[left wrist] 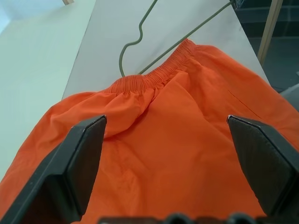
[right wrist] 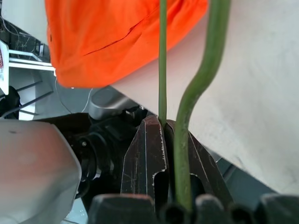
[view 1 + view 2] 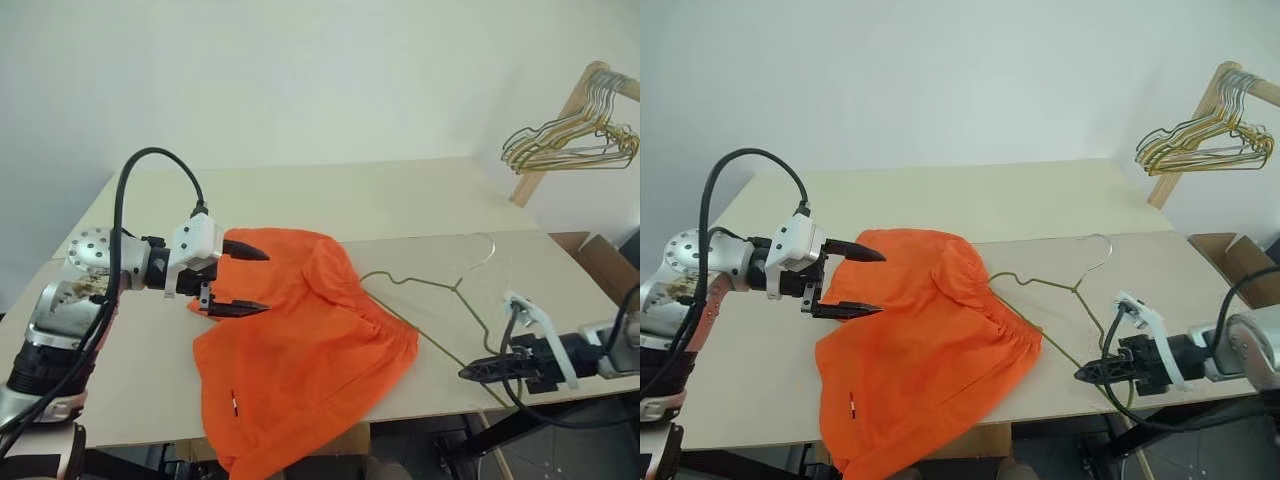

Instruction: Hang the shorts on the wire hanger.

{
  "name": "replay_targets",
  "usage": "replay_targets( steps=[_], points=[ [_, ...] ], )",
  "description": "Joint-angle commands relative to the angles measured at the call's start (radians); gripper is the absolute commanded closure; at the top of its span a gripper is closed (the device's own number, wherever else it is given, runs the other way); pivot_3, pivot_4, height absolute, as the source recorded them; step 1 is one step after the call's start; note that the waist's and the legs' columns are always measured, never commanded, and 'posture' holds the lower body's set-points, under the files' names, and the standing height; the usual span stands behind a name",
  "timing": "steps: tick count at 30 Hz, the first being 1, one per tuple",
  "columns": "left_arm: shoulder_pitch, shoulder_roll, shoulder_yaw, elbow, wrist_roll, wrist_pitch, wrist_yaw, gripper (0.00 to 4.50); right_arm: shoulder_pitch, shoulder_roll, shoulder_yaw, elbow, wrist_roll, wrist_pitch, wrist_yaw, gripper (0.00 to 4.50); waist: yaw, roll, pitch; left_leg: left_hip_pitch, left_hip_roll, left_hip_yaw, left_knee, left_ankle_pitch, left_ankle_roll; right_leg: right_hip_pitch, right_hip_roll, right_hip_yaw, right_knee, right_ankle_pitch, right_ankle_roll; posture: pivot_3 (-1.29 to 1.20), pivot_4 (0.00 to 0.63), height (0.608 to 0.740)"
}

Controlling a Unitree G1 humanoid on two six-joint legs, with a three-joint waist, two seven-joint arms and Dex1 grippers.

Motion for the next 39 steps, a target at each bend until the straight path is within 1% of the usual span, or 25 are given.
replay_targets(
  steps=[1, 6, 9, 13, 16, 19, 21, 24, 26, 32, 36, 39],
  points=[
    [0.003, 0.023, 0.041, -0.026, -0.021, 0.006, 0.016, 0.02, -0.029, -0.036, 0.054, -0.034, 0.005, -0.037, 0.035, 4.50, 0.003, 0.000, 0.000, 0.000, 0.000, 0.000, 0.000, 0.000, 0.000, 0.000, 0.000, 0.000, 0.000, 0.000, 0.000, 0.01, 0.000, 0.740],
    [0.019, 0.025, 0.050, -0.036, -0.024, 0.005, 0.029, 0.02, -0.001, -0.086, 0.083, -0.038, 0.012, -0.068, 0.075, 4.50, 0.022, 0.000, 0.000, 0.000, 0.000, 0.000, 0.001, 0.000, 0.000, 0.000, 0.000, 0.000, 0.000, 0.000, 0.000, 0.03, 0.000, 0.740],
    [0.035, 0.021, 0.052, -0.045, -0.025, 0.003, 0.036, 0.02, 0.007, -0.114, 0.108, -0.015, -0.013, -0.096, 0.082, 4.50, 0.026, 0.000, 0.000, 0.000, 0.000, 0.000, 0.001, 0.000, 0.000, 0.000, 0.000, 0.000, 0.000, 0.000, 0.000, 0.03, 0.000, 0.740],
    [0.044, 0.015, 0.046, -0.054, -0.023, 0.001, 0.046, 0.02, -0.048, -0.106, 0.181, 0.053, -0.060, -0.120, 0.094, 4.50, 0.030, 0.000, 0.000, 0.000, 0.000, 0.000, 0.001, 0.000, 0.000, 0.000, 0.000, 0.000, 0.000, 0.000, 0.000, 0.04, 0.000, 0.740],
    [0.049, 0.019, 0.049, -0.061, -0.025, 0.001, 0.046, 0.02, -0.062, -0.132, 0.209, 0.053, -0.046, -0.132, 0.160, 4.50, 0.031, 0.000, 0.000, 0.000, 0.000, 0.000, 0.001, 0.000, 0.000, 0.000, 0.000, 0.000, 0.000, 0.000, 0.000, 0.05, 0.000, 0.740],
    [0.056, 0.030, 0.060, -0.062, -0.030, -0.001, 0.038, 0.02, -0.013, -0.203, 0.173, 0.003, 0.016, -0.136, 0.259, 4.50, 0.041, 0.001, 0.001, -0.001, 0.000, 0.000, 0.002, 0.000, 0.000, 0.000, 0.000, 0.000, 0.000, 0.000, 0.000, 0.05, 0.000, 0.740],
    [0.065, 0.032, 0.058, -0.061, -0.029, -0.005, 0.041, 0.02, 0.008, -0.224, 0.163, -0.024, 0.032, -0.155, 0.291, 4.50, 0.047, 0.001, 0.001, -0.001, 0.000, 0.000, 0.002, 0.000, 0.001, 0.000, 0.000, 0.000, -0.001, 0.000, 0.000, 0.06, 0.000, 0.740],
    [0.078, 0.032, 0.049, -0.070, -0.030, -0.009, 0.048, 0.02, -0.006, -0.202, 0.171, -0.038, 0.036, -0.169, 0.305, 4.50, 0.047, 0.001, 0.001, 0.000, 0.000, 0.000, 0.003, -0.001, 0.001, 0.001, 0.000, -0.001, -0.001, 0.000, 0.000, 0.07, 0.000, 0.740],
    [0.081, 0.036, 0.050, -0.078, -0.034, -0.006, 0.047, 0.02, -0.032, -0.169, 0.194, -0.016, 0.006, -0.191, 0.299, 4.50, 0.048, 0.001, 0.001, 0.000, 0.001, 0.000, 0.003, -0.001, 0.001, 0.001, 0.001, -0.001, 0.000, 0.000, 0.000, 0.08, 0.000, 0.740],
    [0.095, 0.058, 0.069, -0.083, -0.030, -0.014, 0.054, 0.02, -0.175, -0.031, 0.284, 0.121, -0.066, -0.195, 0.280, 4.50, 0.052, 0.001, 0.001, 0.000, 0.000, 0.000, 0.003, -0.001, 0.001, 0.000, 0.001, -0.001, 0.000, 0.000, 0.000, 0.12, 0.000, 0.740],
    [0.105, 0.076, 0.086, -0.109, -0.045, 0.004, 0.063, 0.02, -0.223, 0.081, 0.340, 0.235, -0.122, -0.162, 0.216, 4.50, 0.063, -0.001, 0.001, 0.000, 0.000, 0.000, 0.004, -0.001, 0.001, 0.000, 0.001, -0.001, 0.000, 0.000, 0.000, 0.14, 0.000, 0.740],
    [0.126, 0.094, 0.104, -0.127, -0.057, 0.015, 0.069, 0.02, -0.215, 0.092, 0.337, 0.263, -0.120, -0.149, 0.222, 4.50, 0.079, 0.000, 0.002, -0.001, -0.002, 0.000, 0.004, -0.001, 0.001, -0.001, 0.000, -0.001, 0.000, 0.000, 0.000, 0.15, 0.000, 0.740]
  ],
)
